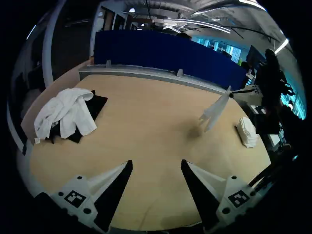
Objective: Fold towel
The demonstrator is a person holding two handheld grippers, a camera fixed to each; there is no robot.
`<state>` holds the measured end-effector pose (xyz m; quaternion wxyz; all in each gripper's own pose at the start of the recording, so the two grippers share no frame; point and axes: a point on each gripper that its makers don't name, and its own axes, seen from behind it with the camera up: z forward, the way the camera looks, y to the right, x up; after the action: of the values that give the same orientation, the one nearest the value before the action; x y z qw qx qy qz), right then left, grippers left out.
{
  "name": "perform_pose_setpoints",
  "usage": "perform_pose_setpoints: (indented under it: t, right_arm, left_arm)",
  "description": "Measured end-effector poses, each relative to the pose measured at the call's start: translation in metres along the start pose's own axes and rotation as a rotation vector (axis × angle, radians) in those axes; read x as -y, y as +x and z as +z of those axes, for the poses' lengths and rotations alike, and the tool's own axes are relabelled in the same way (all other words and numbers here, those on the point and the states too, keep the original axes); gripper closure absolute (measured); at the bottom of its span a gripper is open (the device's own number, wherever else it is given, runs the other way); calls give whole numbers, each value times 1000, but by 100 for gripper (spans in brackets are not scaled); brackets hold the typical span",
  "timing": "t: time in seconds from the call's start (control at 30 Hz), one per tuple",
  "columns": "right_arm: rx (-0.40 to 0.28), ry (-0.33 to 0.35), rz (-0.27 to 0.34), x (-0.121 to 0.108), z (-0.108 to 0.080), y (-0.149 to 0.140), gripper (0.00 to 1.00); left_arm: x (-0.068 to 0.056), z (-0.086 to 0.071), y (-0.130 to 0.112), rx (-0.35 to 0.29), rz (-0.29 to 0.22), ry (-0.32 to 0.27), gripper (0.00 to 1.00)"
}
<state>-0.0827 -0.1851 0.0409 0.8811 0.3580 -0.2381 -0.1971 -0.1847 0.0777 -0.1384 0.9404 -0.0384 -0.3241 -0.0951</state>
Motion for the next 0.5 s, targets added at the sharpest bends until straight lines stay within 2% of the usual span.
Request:
perform_pose_setpoints:
  t: [0.27, 0.5]
  right_arm:
    - [8, -46, 29, -44, -29, -14, 96]
    - [26, -100, 37, -99, -59, -34, 96]
  left_arm:
    - [-10, 7, 5, 3, 18, -14, 8]
    - [-15, 11, 7, 8, 26, -14, 8]
